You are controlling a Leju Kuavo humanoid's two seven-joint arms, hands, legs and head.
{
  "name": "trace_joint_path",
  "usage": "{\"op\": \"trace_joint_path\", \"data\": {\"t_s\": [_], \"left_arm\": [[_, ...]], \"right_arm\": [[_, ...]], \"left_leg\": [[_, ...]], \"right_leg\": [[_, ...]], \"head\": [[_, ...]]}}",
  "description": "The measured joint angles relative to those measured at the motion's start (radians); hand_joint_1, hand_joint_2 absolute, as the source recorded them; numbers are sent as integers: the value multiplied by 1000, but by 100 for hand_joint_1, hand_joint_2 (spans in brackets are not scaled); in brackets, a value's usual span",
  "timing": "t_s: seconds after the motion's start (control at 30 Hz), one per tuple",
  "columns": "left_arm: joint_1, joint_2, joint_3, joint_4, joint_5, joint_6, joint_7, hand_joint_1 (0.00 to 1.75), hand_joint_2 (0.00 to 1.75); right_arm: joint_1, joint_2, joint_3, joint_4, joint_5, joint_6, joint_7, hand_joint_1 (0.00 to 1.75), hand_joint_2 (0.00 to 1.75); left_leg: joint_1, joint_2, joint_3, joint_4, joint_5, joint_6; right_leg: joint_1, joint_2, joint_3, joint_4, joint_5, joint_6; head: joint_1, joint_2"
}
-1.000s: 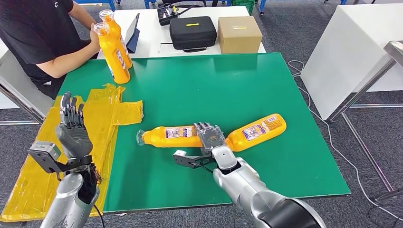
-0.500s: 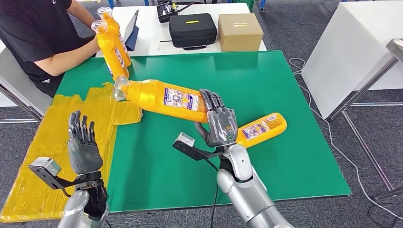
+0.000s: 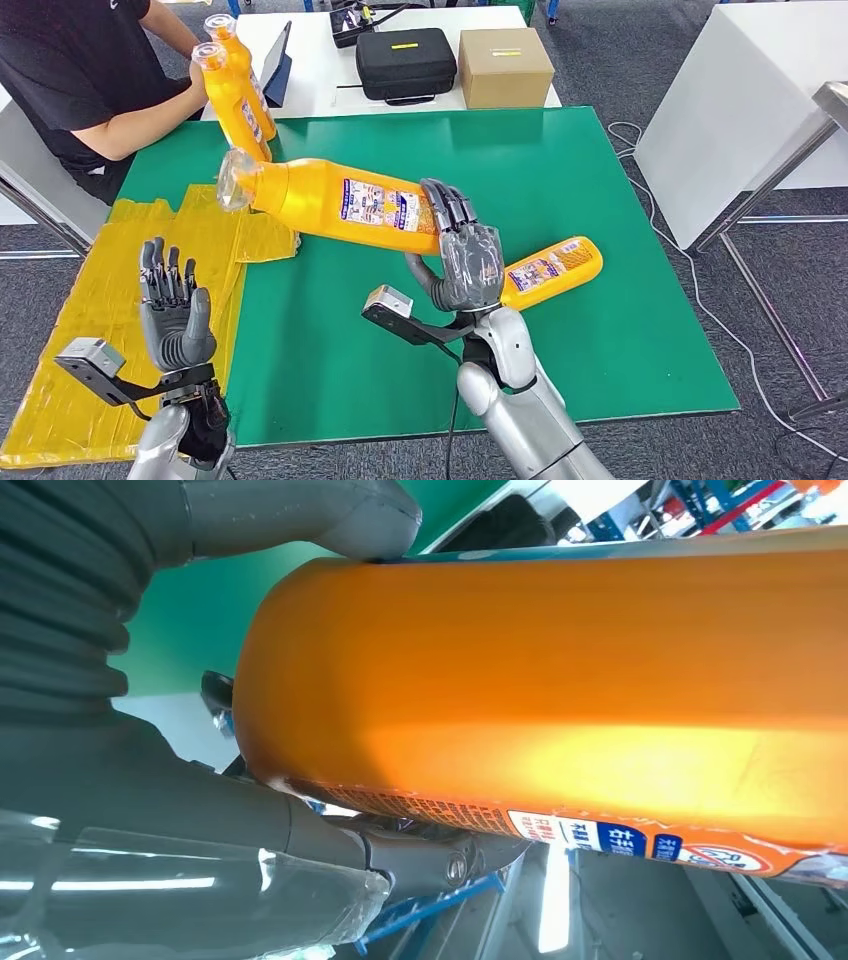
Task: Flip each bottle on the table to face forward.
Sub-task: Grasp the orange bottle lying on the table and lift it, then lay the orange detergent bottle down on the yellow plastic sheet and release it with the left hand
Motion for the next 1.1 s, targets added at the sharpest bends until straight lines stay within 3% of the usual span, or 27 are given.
{"op": "trace_joint_path", "data": {"t_s": [0.17, 0.27, 0.63, 0.87, 1.1], "left_arm": [[42, -9, 6, -51, 12, -4, 20, 0, 175], [64, -23, 0, -80, 67, -54, 49, 0, 175], [107, -78, -109, -239, 218, -157, 173, 0, 175], [101, -82, -141, -273, 259, -208, 190, 0, 175], [101, -82, -144, -277, 266, -208, 192, 0, 175]], "right_arm": [[-47, 2, 23, 9, -61, 6, -36, 175, 175], [-90, 16, 51, 46, -101, 24, -55, 175, 175], [-214, 96, 172, 257, -187, 39, -81, 175, 175], [-240, 148, 263, 360, -174, 64, -65, 175, 175], [-260, 163, 294, 408, -177, 72, -58, 175, 175]], "left_leg": [[0, 0, 0, 0, 0, 0], [0, 0, 0, 0, 0, 0], [0, -1, -1, 0, 0, 0], [1, -1, -1, 0, 0, 0], [0, -1, -1, 0, 0, 0]], "right_leg": [[0, 0, 0, 0, 0, 0], [0, 0, 0, 0, 0, 0], [0, -2, 0, 0, 0, 0], [0, -3, -1, 0, 0, 0], [0, -2, -1, 0, 0, 0]], "head": [[0, 0], [0, 0], [0, 0], [0, 0], [0, 0]]}}
